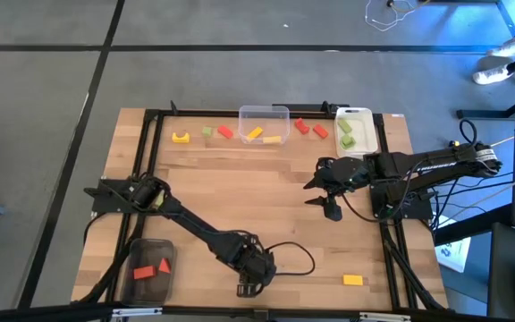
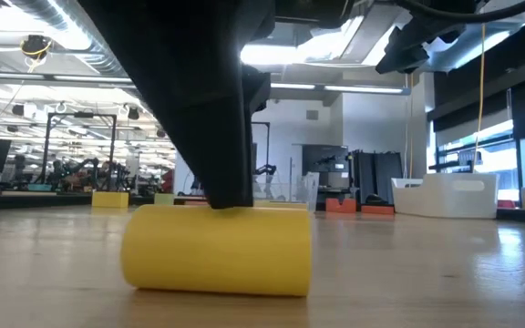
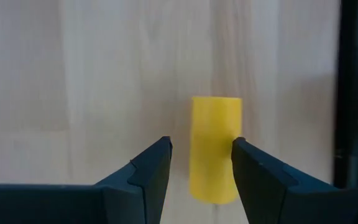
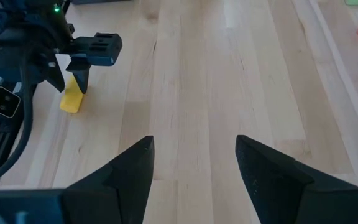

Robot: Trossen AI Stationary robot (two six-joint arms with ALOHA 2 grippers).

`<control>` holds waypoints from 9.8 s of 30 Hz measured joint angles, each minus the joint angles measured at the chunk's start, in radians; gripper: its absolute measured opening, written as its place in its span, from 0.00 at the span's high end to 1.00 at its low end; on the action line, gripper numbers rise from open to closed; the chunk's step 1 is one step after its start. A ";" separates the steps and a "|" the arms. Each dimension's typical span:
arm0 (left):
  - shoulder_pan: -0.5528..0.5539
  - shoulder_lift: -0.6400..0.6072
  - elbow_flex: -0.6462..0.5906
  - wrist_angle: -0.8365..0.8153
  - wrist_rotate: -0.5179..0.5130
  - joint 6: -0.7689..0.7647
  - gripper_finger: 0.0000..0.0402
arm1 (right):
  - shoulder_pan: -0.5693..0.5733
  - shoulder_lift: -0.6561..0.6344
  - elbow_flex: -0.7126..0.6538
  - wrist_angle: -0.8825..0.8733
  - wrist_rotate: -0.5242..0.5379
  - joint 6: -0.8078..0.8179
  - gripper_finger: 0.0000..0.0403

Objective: Sort & place blocks by color
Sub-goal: Put the yellow cylindrical block into the transparent bin, then put the yellow rectangular block into the transparent bin

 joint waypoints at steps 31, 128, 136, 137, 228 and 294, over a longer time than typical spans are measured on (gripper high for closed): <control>0.068 0.032 0.000 0.008 0.122 0.019 0.60 | 0.000 0.000 0.000 0.000 0.000 0.000 0.44; 0.241 -0.078 0.002 -0.153 -0.181 0.143 0.70 | 0.001 -0.001 -0.001 0.011 0.207 -0.102 0.44; 0.448 -0.205 0.003 -0.157 -0.208 0.299 0.70 | 0.001 -0.037 -0.001 -0.057 0.343 -0.101 0.44; 0.479 -0.214 0.004 -0.150 -0.209 0.322 0.70 | 0.001 -0.043 -0.001 -0.065 0.341 -0.101 0.44; 0.407 -0.592 0.004 -0.369 -0.089 0.293 0.58 | 0.638 0.324 0.000 -0.263 -0.297 0.640 0.48; 0.189 -0.589 0.004 -0.389 -0.248 0.146 0.58 | 0.744 0.667 0.106 -0.201 0.050 0.936 0.69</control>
